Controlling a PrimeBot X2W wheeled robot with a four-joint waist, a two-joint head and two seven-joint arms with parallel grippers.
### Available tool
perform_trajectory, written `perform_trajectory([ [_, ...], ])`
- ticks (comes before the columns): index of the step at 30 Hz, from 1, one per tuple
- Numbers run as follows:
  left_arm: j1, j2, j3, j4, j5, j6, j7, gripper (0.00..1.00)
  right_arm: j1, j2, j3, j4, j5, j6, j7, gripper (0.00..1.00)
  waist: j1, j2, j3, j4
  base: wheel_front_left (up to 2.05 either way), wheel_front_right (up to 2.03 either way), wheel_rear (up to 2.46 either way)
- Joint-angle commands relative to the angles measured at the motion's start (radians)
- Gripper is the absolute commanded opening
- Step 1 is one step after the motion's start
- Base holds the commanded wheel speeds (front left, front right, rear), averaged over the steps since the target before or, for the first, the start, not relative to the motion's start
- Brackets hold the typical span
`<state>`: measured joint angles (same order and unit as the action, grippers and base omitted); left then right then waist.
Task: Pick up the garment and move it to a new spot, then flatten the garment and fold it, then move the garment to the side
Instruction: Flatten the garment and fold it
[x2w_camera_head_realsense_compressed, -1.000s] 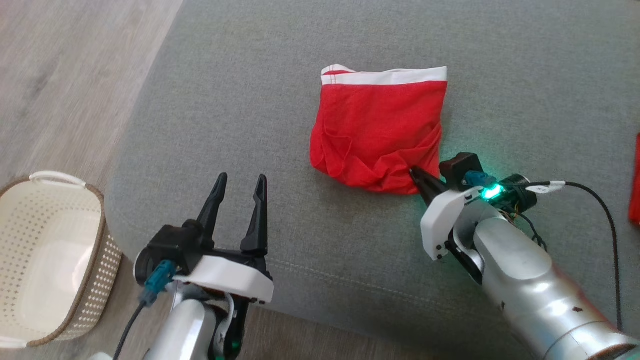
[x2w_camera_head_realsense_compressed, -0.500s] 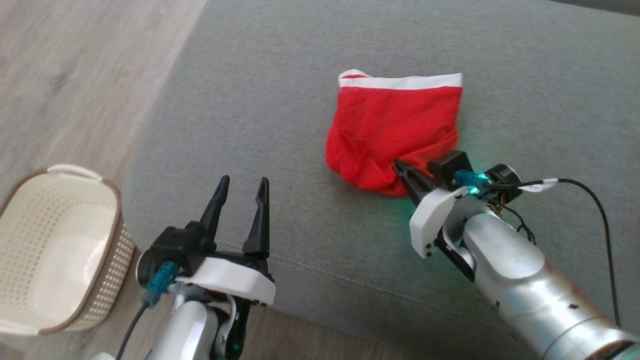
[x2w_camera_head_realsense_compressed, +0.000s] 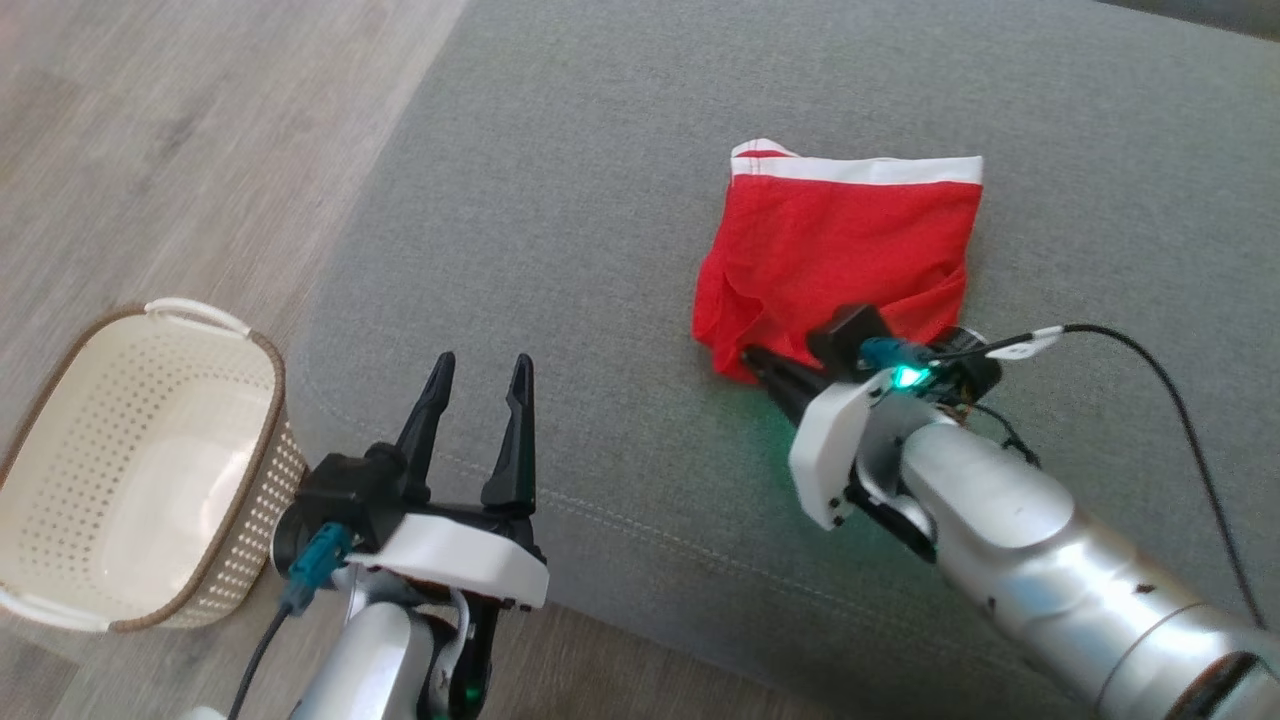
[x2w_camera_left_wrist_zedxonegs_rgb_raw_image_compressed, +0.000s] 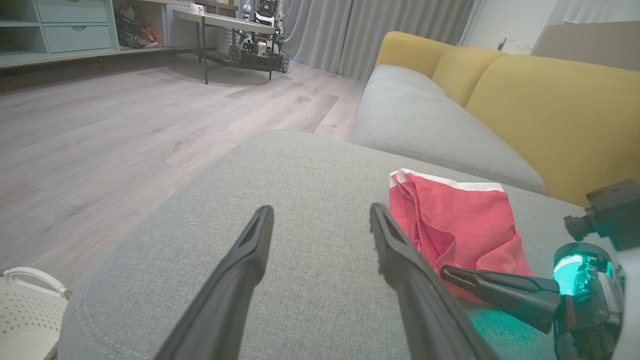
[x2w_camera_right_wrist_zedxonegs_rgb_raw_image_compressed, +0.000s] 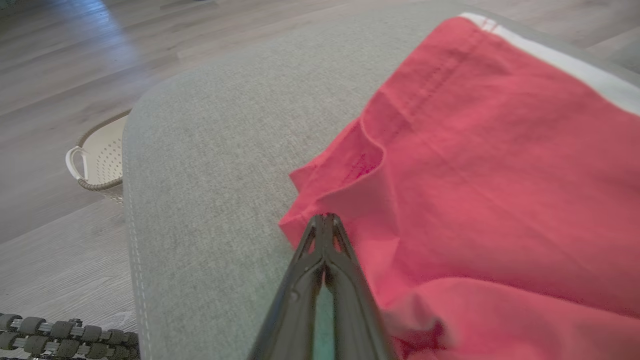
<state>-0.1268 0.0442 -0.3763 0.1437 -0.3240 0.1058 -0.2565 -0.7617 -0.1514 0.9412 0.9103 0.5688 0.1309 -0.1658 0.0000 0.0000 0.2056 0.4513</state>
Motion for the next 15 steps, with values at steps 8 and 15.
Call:
perform_trajectory([
  [8, -0.016, 0.006, 0.043, -0.031, 0.005, 0.005, -0.005, 1.00, -0.061, -0.037, 0.026, -0.039, 0.096, 0.000, -0.062, 0.00, 0.0000, 0.0000, -0.020, -0.048, 0.00, 0.00, 0.00],
  [15, -0.013, 0.006, 0.075, -0.036, 0.030, -0.003, -0.005, 1.00, -0.047, -0.073, -0.162, -0.074, 0.026, 0.000, -0.095, 0.00, 0.0000, 0.0000, -0.062, -0.121, 0.00, 0.00, 0.00],
])
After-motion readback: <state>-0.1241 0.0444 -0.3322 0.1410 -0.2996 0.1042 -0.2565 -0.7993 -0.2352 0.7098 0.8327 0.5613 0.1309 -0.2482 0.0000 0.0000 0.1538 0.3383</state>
